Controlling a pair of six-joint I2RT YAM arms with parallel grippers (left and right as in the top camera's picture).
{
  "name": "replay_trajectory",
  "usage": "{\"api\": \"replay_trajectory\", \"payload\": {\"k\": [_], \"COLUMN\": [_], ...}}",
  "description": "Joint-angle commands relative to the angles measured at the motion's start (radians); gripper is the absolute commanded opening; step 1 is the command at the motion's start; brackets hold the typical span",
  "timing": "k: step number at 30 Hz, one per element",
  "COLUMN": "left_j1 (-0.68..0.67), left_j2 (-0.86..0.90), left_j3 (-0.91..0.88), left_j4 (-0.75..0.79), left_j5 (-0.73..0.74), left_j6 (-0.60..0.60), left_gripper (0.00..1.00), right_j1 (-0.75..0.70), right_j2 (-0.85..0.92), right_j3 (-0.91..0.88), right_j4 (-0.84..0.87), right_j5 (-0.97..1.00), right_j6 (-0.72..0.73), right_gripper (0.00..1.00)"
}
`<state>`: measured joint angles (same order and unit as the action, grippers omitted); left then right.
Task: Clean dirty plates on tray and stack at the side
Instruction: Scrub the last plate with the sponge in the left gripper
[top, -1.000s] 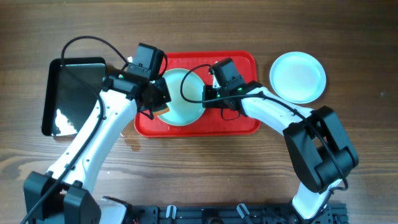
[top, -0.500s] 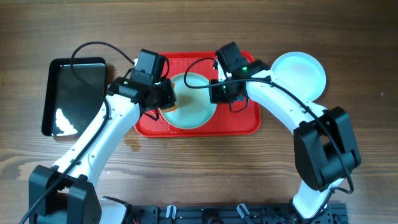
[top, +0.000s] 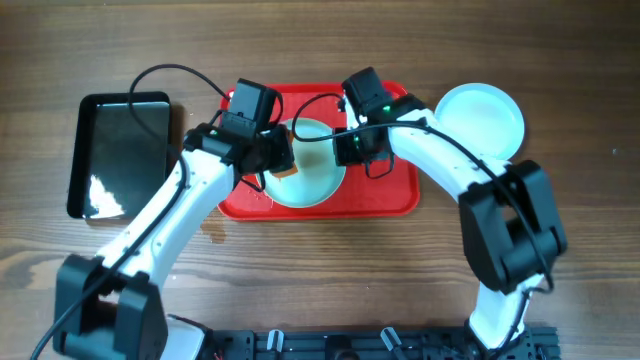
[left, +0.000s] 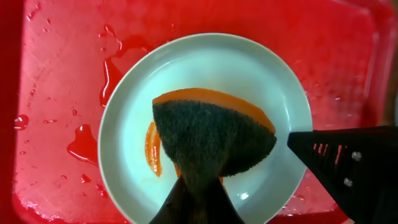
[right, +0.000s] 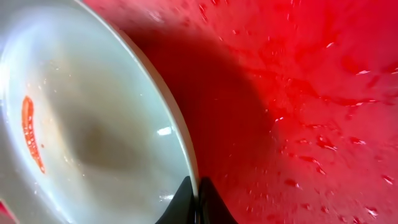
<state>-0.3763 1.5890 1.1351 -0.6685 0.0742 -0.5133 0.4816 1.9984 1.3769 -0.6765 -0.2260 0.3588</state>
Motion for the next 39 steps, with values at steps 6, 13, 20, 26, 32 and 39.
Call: {"api": "replay_trajectory", "payload": {"k": [6,13,20,26,32,39], "left_j1": [-0.002,-0.002,-0.006,-0.024,-0.027,-0.027], "left_j2": [0.126,0.179,0.219,0.244,0.28,0.352], "left_j3": [-0.005,-0.005,-0.005,-0.005,-0.005,-0.005], "left_j4": [0.038,0.068,0.123,0.173,0.19,0.171], "left_j5": [0.012,0.049,0.08,0.093,0.054,-0.003], "left_j6": [0.011,0.011,0.008,0.004,0.005,0.005], "left_gripper": [0.04,0.04,0.04,0.04,0.04,0.04], "right_j1": [0.002,0.008,0.018,0.018,0.018,0.018], "right_j2": [0.03,0.043,0.092,0.093,0.093,0.093], "right_j3": [0.017,0.017,0.017,0.017,0.017,0.017], "right_j4": [0.035,0.069,0.085,0.084,0.08,0.083], "right_j5": [-0.005,0.047,0.047,0.035,0.035,0.035], "right_j6": [-0.013,0.059,0.056,0.057,0.056,0.058], "right_gripper": [0.04,0.04,0.04,0.04,0.04,0.04]}}
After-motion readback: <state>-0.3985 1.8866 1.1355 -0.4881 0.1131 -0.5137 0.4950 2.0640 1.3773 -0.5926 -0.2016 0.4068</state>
